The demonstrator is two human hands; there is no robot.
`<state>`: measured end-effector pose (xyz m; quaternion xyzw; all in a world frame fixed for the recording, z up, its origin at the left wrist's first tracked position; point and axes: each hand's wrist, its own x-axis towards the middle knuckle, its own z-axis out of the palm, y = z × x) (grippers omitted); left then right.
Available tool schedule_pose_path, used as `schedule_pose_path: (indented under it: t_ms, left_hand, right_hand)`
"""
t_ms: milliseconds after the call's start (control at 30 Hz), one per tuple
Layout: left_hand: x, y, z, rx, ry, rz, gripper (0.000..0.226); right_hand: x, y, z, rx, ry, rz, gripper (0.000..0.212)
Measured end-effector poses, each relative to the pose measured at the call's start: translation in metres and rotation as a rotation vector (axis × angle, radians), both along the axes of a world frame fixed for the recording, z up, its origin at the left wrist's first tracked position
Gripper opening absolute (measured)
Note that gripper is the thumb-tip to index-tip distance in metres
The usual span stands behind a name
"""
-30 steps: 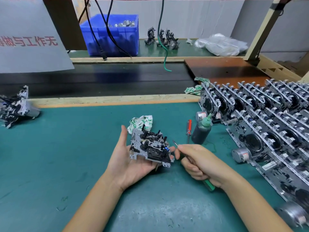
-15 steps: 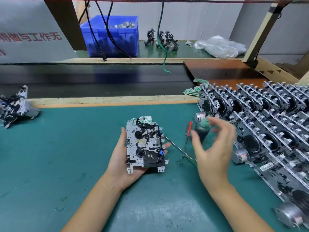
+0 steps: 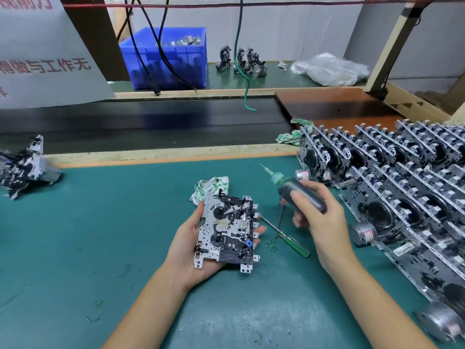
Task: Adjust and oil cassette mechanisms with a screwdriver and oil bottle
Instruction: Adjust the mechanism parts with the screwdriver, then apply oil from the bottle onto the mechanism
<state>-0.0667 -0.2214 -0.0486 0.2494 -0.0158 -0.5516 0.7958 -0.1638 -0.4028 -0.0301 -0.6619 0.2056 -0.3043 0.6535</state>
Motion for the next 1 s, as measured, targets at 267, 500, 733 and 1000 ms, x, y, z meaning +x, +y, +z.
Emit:
schedule_pose_path:
  t_ms: [267,500,733,1000]
  left_hand:
    - [0.001,-0.001,0.001,0.032,0.011,0.012,0.062]
    - [0.001,-0.001,0.001,0.042,0.025,0.011,0.061]
    - [0.001,-0.001,0.000,0.051,0.032,0.013,0.061]
    - [0.000,-0.001,0.001,0.066,0.019,0.021,0.060]
  right_hand:
    - [0.002,0.009,0.004,0.590,-0.214,-0.048,0.024]
    - [0.002,0.017,0.003,0.421,-0.108,-0.016,0.032]
    - [0.004,0.019,0.001,0.316,-0.075,-0.045,0.037]
    - [0.004,0.019,-0.001,0.265,-0.058,-0.049,0.042]
